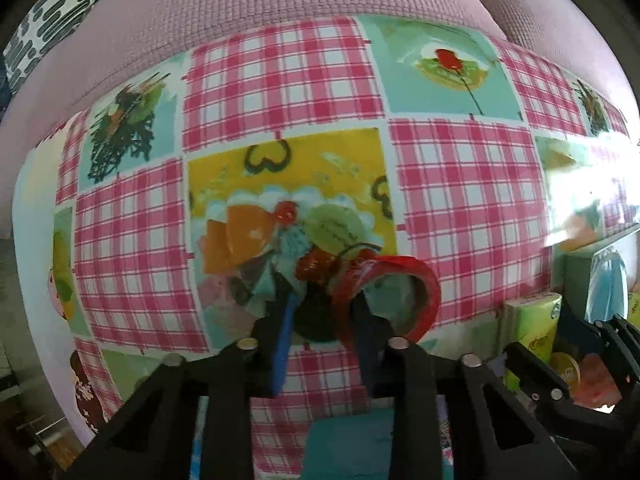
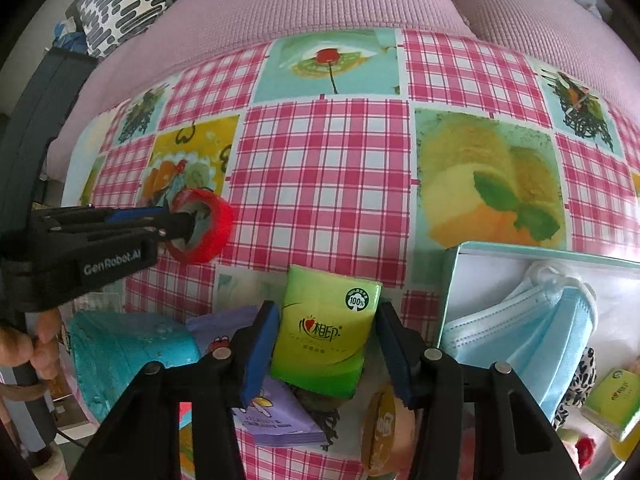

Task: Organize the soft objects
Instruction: 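Grasp a green tissue pack with the right tool while the left tool grasps the red ring scrunchie, then carry the green tissue pack and red scrunchie into the tray and open both tools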

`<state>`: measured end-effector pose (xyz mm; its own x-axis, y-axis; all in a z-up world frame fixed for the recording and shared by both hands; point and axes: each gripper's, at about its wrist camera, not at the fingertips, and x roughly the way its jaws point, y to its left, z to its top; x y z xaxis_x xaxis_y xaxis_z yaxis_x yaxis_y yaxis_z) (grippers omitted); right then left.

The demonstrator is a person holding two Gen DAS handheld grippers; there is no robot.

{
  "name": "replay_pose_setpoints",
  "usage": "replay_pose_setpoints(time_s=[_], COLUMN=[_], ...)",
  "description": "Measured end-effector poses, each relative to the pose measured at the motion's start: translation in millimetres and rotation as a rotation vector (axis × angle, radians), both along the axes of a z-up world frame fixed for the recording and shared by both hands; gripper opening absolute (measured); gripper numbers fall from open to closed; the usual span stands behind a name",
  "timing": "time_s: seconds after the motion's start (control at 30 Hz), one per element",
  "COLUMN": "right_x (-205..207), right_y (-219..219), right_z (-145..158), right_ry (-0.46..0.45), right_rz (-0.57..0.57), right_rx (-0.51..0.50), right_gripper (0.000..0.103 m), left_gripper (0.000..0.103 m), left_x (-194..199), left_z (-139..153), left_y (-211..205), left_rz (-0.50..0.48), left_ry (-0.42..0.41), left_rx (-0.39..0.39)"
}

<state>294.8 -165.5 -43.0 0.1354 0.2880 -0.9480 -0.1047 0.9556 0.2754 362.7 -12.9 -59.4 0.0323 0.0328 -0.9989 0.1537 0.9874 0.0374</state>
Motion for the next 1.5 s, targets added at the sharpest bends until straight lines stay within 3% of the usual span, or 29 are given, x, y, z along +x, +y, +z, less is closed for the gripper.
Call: replay_pose_setpoints(time_s=[0.1,0.37,0.77,1.03,1.23,1.5], right_x=[-2,-6,-28,-69,-104,-149], right_y=[-4,-3,-22,-45,-70,-105], right_z=[1,10,61,116,141,152], right_ry=[-0.003,-0.02,-0.092,-0.153,-0.167,-0.166], right_rz=[-0.003,0.009,-0.001,-0.01,-0.034,-0.055], right_rx=[-0.004,-0.001,0.015,0.019,0.015,-0.001], right_gripper=[0.052,0.051,0.051,0.051,0.051,0.051], left_gripper=[0.009,0.009,0.009,0.009,0.009,0.009], left_x=[0,-8,-46,-93,-129,-186], left_z=[1,8,93,151,168,181], left_y=[5,6,7,-10,-34,-70], left_rz=[0.004,0.005,0.019,-0.005,-0.042,-0.117], left_ry=[-0.011,-0.036,-0.143,-0.211,-0.24,-0.272], left_rx=[-0.011,-0.014,-0.034,-0.081,-0.119,-0.164])
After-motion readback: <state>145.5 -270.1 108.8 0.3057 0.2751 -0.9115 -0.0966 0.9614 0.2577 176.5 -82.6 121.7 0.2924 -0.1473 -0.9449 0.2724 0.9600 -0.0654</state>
